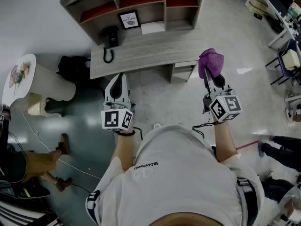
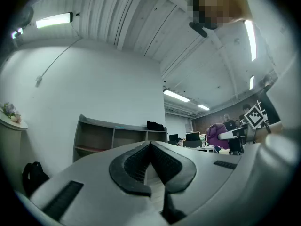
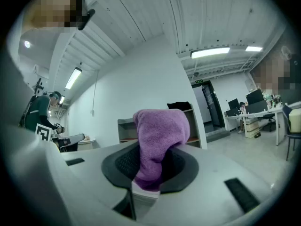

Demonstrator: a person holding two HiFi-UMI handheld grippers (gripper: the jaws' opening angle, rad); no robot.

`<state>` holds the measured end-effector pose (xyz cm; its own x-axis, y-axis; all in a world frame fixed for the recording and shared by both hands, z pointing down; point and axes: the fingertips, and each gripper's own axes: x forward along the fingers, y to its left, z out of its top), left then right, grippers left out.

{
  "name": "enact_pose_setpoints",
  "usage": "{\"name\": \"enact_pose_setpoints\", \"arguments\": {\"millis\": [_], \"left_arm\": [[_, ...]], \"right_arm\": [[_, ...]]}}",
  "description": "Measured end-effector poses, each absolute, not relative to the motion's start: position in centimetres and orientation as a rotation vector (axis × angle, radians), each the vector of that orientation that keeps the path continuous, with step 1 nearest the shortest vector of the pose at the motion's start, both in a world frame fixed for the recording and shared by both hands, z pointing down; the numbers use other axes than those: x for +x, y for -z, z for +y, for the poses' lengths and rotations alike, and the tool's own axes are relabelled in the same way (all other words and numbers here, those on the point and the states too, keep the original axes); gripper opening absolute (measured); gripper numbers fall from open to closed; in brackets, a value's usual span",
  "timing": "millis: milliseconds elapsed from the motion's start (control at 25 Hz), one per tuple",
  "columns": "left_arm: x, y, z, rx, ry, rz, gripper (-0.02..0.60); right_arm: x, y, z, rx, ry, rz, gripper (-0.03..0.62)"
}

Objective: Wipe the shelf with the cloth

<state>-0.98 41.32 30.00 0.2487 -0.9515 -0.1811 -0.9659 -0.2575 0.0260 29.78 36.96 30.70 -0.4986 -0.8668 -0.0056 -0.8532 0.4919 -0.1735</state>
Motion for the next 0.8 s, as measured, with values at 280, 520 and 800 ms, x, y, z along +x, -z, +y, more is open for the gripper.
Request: {"name": "enact_pose_setpoints", "arguments": {"millis": [280,520,800], "left_arm": [[-0.8,-29.8,40.9,-2.407,-0.22,1.829,-0.002],[-1.2,-29.6,40.6,-2.408,-0.206,1.812,-0.002],[-2.6,-29.5,40.6,-2.412,-0.203,1.805,-0.002]], "right_arm": [[29.6,-30.5,36.7,-1.512,0.227,2.64,0.08],[27.9,-30.4,36.5,-1.505,0.201,2.663,0.081],[25.9,-30.3,36.3,-1.494,0.207,2.676,0.081]]}}
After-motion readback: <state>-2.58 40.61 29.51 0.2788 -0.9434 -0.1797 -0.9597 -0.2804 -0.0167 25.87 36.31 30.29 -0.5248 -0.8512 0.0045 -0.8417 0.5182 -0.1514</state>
